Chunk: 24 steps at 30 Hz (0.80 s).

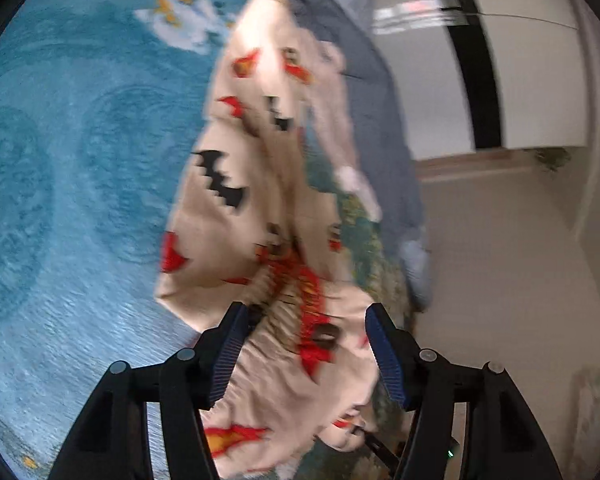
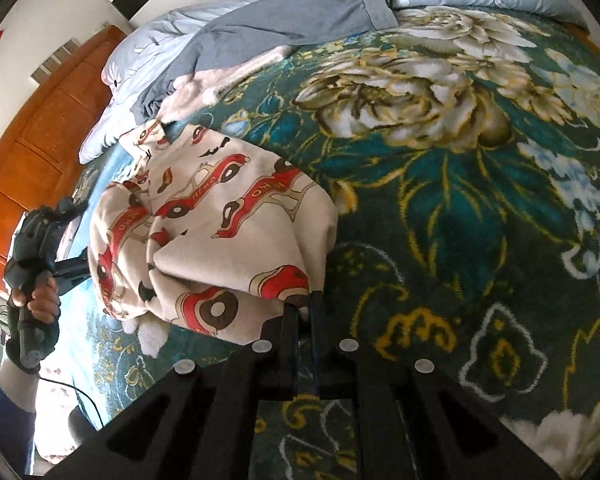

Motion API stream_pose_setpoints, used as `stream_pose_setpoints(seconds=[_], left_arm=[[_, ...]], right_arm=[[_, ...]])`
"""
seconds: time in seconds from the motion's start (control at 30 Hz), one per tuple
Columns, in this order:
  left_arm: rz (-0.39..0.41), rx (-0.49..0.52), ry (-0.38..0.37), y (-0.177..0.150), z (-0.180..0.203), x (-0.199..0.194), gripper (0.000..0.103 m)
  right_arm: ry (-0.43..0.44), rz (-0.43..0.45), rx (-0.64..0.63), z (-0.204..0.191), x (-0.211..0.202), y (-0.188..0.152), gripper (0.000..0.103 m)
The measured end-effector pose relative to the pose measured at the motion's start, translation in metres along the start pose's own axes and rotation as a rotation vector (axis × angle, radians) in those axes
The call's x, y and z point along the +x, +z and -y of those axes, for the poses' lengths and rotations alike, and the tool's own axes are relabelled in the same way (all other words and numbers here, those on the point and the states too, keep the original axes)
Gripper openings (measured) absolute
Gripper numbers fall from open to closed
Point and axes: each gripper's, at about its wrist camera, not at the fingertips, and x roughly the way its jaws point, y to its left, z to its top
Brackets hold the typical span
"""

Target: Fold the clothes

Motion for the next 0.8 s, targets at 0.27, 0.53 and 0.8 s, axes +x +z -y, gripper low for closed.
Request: stream_pose_setpoints(seconds=[0.27,0.53,0.8], left_arm=[[-0.056,0.051,0.033,-0.005,0.009,0.006,0.065],[-0.085,0.097,0.122,-0.003,0.021,0.027,0.063],[-0.034,0.234,0.289,-0.022,0.036,0.022,0.005]], right_arm=[[0.023,-0.008,0.030,0.007,0.005,0.003,0.006],[0.025,-0.007,0.039,0.008,0.007,0.001,0.006],[0.022,-0.002,0.072,0.008,0.006,-0.002,0.006]])
